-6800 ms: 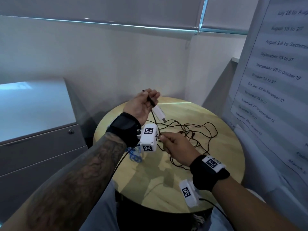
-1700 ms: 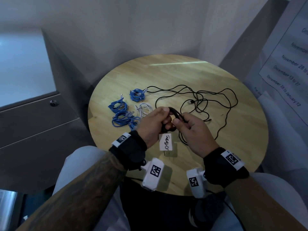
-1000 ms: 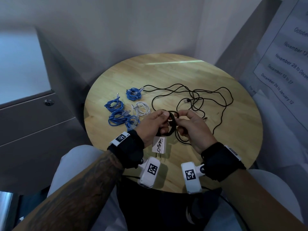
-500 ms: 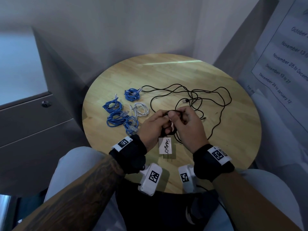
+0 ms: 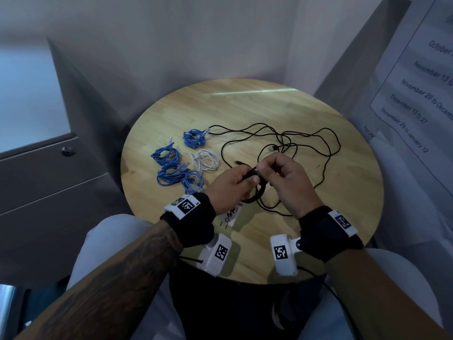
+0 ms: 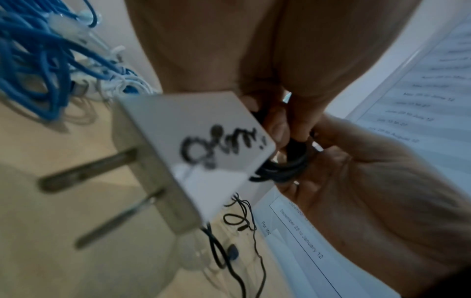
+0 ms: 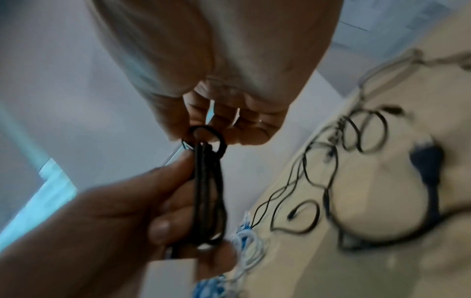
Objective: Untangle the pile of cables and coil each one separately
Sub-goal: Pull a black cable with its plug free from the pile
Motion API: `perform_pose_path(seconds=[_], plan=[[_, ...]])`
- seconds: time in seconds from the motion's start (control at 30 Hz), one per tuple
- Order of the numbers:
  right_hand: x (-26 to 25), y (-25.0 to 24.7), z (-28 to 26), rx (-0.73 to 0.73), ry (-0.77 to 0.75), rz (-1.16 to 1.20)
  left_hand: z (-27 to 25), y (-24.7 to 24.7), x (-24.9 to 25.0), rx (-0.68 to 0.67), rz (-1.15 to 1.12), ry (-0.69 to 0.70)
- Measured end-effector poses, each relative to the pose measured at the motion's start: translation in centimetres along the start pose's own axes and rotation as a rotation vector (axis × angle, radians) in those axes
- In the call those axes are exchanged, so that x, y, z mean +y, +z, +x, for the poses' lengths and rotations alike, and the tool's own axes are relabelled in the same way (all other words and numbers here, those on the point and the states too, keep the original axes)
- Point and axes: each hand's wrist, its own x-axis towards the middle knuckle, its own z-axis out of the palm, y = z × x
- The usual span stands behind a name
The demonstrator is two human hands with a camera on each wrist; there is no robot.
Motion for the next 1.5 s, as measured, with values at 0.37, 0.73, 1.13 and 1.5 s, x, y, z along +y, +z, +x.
perform_pose_path(seconds=[0.37, 0.73, 1.13, 1.5], plan=[[-0.3, -0.1, -0.2, 0.03, 0.066, -0.055, -0.5, -0.1, 0.3, 0.15, 0.091, 0.071], [0.2, -0.4, 0.7, 0.269, 0.176, 0.226, 0.5, 0.6, -0.1, 0.035, 0.226, 0.131], [-1.1, -1.1, 0.0, -0.043, -0.067, -0.092, -0.4, -0.2, 0.7, -0.033, -0.306, -0.061], [-1.1, -1.9, 1.5, 0.217, -0.036, -0.015, -0.7, 2.1, 0.4, 0.014, 0.104, 0.12]])
